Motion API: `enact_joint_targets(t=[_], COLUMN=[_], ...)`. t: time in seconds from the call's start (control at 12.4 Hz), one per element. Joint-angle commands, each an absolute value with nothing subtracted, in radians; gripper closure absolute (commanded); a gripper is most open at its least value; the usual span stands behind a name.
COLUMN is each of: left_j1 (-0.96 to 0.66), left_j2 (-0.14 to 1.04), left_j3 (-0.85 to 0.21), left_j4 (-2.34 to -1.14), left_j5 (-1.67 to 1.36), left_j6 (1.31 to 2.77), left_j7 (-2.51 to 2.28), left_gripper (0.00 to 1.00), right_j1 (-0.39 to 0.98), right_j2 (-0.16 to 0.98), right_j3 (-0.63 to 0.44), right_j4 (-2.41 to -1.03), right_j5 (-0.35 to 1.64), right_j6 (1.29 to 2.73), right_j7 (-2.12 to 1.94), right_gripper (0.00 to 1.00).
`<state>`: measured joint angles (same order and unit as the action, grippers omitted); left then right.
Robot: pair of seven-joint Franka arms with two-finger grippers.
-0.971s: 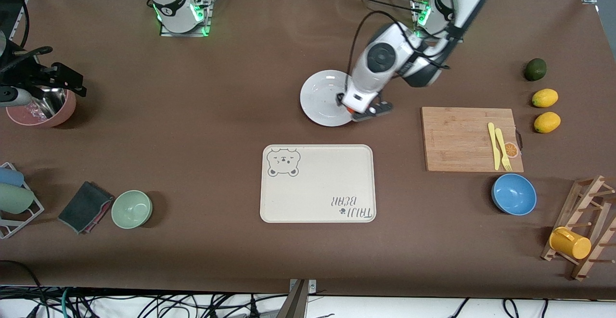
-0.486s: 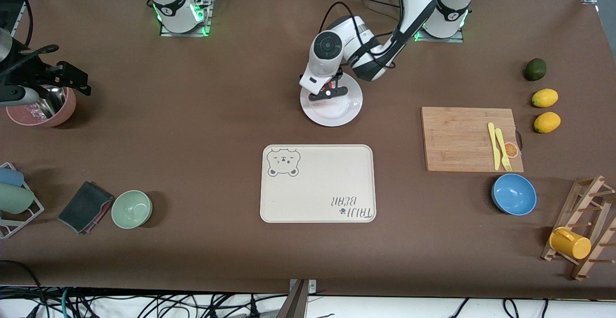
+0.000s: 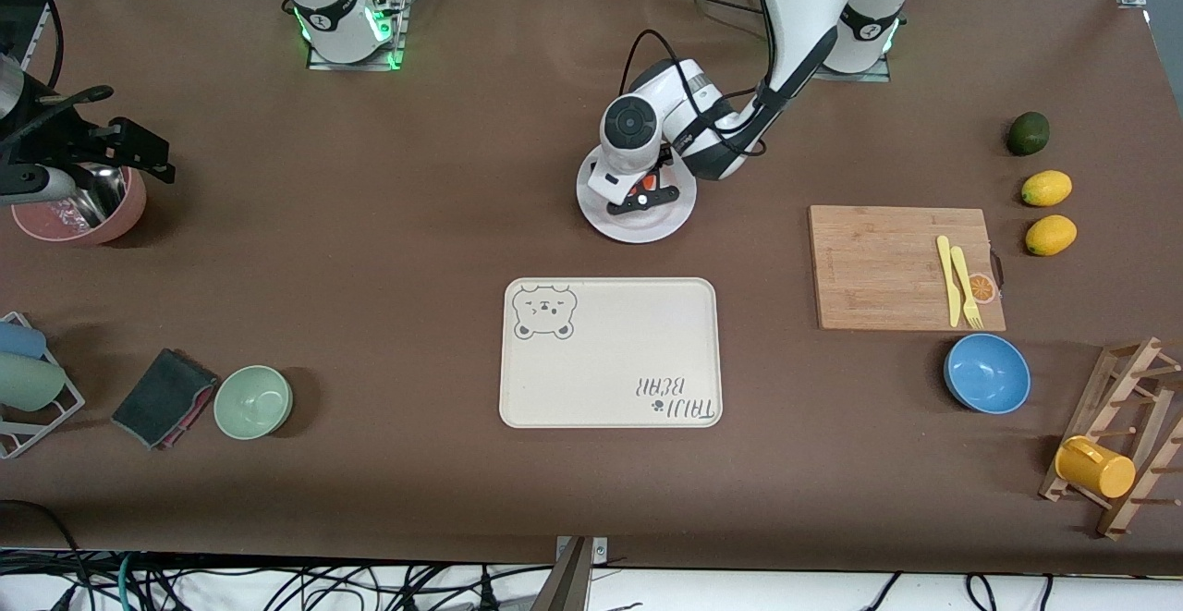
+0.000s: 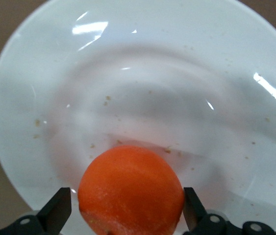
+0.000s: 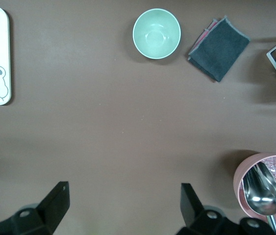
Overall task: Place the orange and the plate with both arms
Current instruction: 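Carry the orange with the left gripper and lower it onto the plate, then release the orange and withdraw the left gripper while the right gripper reaches out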
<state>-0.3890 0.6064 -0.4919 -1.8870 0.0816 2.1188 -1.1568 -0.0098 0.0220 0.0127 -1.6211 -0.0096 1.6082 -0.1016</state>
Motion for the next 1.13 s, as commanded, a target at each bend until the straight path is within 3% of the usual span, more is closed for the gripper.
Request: enact_joint_targets(t=[0.0, 0.24, 0.49, 0.81, 1.05], left_j1=[-0.353, -0.209, -0.002, 0.251, 0.354], left_j2=[0.592, 0.591, 0.577, 0.577, 0.577], left_j3=[-0.482, -0.485, -0.485, -0.485, -0.483], left_j4=[-1.72, -1.553, -1.465, -1.457, -1.456], left_j5=[0.123, 0.124, 0.118, 0.126, 0.132], left_j6=[1.878, 1.705, 1.62, 1.617, 1.618], left_j7=[-1.16, -1.068, -0.897, -0.59, -0.465], left_gripper=[0.0, 0.0, 0.0, 0.0, 0.0], right_j1=[-0.018, -0.017, 0.018, 0.144, 0.205], right_j2=[0.011, 0.014, 0.055, 0.139, 0.231], right_j3=[0.021, 0.043, 0.06, 0.061, 0.063], right_j4=[-1.618, -1.618, -1.621, -1.66, -1.661], right_j5=[-0.011, -0.017, 0.023, 0.098, 0.311], right_j6=[1.594, 1.579, 1.508, 1.567, 1.705], right_j7=[-0.101, -0.103, -0.094, -0.084, -0.005], right_gripper=[0.0, 0.0, 0.0, 0.0, 0.0])
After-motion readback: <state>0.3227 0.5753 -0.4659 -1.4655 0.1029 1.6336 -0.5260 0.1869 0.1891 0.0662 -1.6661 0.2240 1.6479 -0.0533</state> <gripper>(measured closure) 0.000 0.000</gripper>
